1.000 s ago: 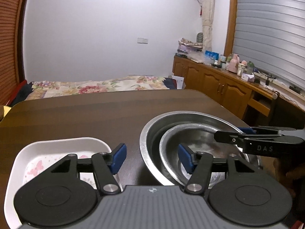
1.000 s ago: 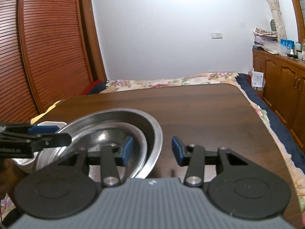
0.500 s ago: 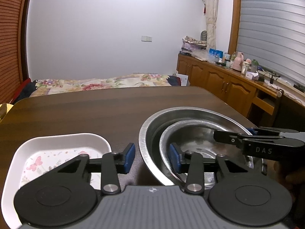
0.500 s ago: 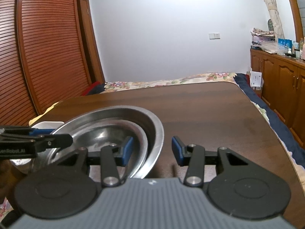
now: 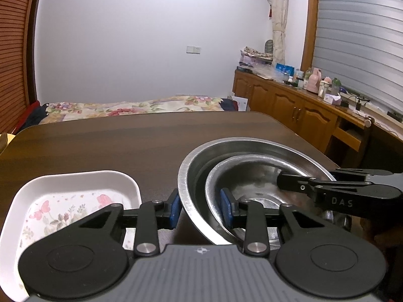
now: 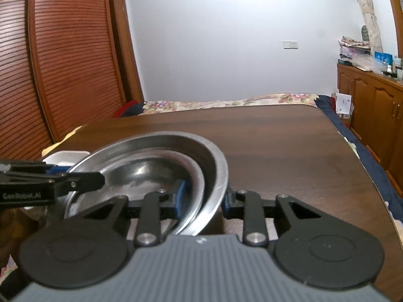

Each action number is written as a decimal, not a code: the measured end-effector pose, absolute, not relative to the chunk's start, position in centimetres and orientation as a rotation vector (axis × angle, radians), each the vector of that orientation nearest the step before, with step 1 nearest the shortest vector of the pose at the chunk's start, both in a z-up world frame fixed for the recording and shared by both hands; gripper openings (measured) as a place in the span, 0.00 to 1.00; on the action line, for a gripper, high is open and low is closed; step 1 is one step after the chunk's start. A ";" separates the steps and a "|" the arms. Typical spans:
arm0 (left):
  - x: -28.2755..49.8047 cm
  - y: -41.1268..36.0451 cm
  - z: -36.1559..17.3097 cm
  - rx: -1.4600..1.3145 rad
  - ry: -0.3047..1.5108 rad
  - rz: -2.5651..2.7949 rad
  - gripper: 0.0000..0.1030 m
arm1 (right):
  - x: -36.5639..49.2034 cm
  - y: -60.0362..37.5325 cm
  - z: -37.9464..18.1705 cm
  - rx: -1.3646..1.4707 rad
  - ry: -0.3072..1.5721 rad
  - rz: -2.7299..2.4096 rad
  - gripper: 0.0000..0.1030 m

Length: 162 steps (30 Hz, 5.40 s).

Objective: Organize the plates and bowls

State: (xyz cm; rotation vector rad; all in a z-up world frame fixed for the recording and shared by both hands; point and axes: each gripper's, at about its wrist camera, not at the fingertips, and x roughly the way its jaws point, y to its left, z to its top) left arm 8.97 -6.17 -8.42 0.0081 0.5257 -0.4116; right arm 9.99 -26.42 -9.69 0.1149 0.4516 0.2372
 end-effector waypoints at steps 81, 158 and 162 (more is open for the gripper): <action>8.4 9.2 -6.0 -0.136 0.524 -0.226 0.29 | 13.0 -12.6 -6.9 0.024 0.499 0.424 0.24; 2.4 1.5 0.7 0.053 0.373 -0.124 1.00 | 3.6 -20.0 -1.1 0.046 0.269 0.131 1.00; 1.7 1.3 0.3 0.056 0.375 -0.113 1.00 | 3.2 -20.2 -1.4 0.050 0.279 0.115 1.00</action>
